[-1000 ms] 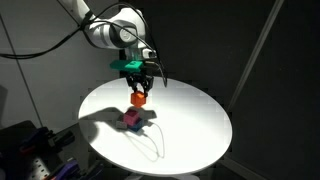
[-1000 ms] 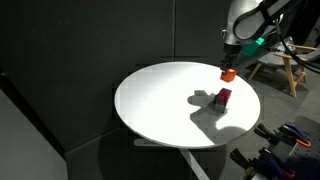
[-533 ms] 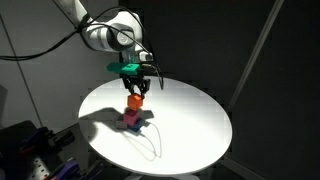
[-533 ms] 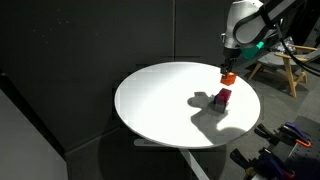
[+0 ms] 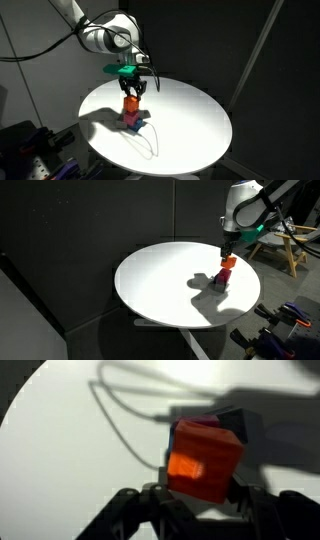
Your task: Put the orange block on the pink block
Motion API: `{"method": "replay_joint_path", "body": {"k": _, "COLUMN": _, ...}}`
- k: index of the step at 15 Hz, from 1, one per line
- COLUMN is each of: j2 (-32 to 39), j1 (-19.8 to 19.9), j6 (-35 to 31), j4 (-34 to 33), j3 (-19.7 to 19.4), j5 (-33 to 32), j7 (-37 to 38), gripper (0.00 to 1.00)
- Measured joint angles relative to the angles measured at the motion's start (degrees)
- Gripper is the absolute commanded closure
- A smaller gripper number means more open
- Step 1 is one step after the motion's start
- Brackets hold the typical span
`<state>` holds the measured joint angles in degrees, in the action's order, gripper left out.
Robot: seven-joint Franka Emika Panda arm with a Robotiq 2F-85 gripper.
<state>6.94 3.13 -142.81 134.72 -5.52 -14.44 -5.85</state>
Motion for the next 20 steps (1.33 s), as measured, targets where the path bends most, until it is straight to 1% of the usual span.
{"method": "replay_joint_path", "body": {"k": 12, "j2": 0.0, "j1": -0.1, "j6": -0.1, "j4": 0.8, "j3": 0.0, "j5": -1.1, "j7": 0.2, "gripper": 0.68}}
{"method": "replay_joint_path", "body": {"k": 13, "j2": 0.0, "j1": -0.1, "j6": -0.1, "j4": 0.8, "j3": 0.0, "j5": -1.1, "j7": 0.2, "gripper": 0.54}}
{"method": "replay_joint_path", "body": {"k": 14, "j2": 0.0, "j1": -0.1, "j6": -0.1, "j4": 0.8, "j3": 0.0, "j5": -1.1, "j7": 0.2, "gripper": 0.19}}
{"method": "replay_joint_path", "body": {"k": 15, "j2": 0.0, "j1": -0.1, "j6": -0.1, "j4": 0.8, "j3": -0.1, "j5": -1.1, "j7": 0.2, "gripper": 0.19}}
{"method": "replay_joint_path", "body": {"k": 16, "j2": 0.0, "j1": -0.1, "j6": -0.1, "j4": 0.8, "j3": -0.1, "j5": -1.1, "j7": 0.3, "gripper": 0.43}}
{"method": "replay_joint_path", "body": {"k": 19, "j2": 0.2, "j1": -0.1, "j6": -0.1, "j4": 0.8, "j3": 0.0, "j5": -1.1, "j7": 0.2, "gripper": 0.21}}
{"method": "replay_joint_path", "body": {"k": 20, "j2": 0.3, "j1": -0.1, "j6": -0.1, "j4": 0.8, "j3": 0.0, "j5": -1.1, "j7": 0.2, "gripper": 0.19}}
